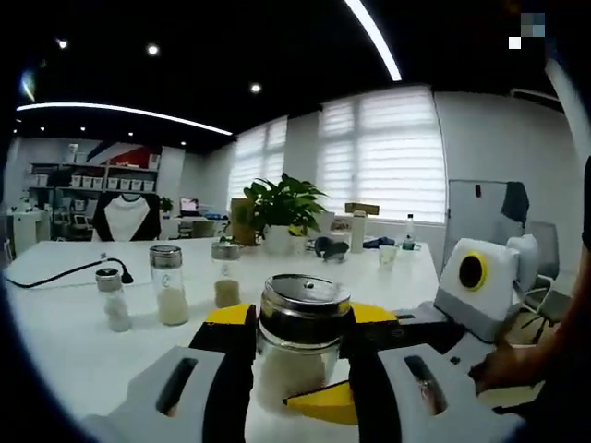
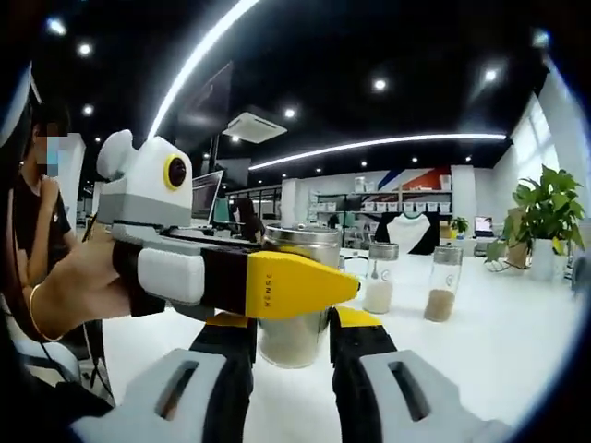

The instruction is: Rotate the seasoning bottle until the label or dispensing opening points toward the visible target arrow and the bottle remains upright within the marked orientation range

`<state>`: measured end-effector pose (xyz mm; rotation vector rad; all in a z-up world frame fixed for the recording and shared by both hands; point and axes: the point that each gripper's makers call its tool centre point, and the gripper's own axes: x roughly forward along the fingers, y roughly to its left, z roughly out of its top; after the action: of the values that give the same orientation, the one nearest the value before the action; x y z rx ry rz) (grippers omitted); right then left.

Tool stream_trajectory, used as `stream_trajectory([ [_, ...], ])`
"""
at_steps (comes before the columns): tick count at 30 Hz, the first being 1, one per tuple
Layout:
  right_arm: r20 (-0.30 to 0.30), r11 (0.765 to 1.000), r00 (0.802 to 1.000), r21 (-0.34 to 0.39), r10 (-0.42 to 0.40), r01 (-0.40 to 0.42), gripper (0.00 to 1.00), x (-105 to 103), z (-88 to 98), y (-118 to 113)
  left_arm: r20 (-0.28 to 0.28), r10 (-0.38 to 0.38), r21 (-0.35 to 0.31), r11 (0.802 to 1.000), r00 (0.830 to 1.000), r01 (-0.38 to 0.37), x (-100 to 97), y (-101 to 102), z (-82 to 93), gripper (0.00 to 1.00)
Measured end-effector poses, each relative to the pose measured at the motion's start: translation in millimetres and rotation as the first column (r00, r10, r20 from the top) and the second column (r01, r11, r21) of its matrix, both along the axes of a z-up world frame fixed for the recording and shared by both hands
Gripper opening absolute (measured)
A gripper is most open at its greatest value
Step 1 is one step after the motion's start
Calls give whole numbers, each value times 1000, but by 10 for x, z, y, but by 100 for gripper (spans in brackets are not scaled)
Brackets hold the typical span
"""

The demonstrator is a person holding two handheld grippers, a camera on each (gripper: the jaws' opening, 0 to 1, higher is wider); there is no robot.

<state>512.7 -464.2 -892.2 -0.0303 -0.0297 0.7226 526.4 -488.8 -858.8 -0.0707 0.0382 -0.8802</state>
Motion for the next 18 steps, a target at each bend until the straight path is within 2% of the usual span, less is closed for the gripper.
stream_trajectory([
  [3, 12, 1000, 1000, 25, -8, 7, 27, 3, 18, -1, -3, 5, -18, 1000, 1000, -5, -3, 22, 19, 40],
  [11, 60, 999, 998, 22, -33, 32, 27, 12, 37, 29, -20, 28, -45, 999, 999, -29, -26, 39, 62, 44],
  [14, 69, 999, 997, 5, -37, 37, 28, 13, 31, 59, -5, 66, -2, 998, 998, -66, -21, 47, 23, 47],
  [18, 71, 999, 997, 3, -32, 32, 28, 9, 33, 80, 15, 103, 7, 995, 995, -103, -16, 95, 24, 48],
])
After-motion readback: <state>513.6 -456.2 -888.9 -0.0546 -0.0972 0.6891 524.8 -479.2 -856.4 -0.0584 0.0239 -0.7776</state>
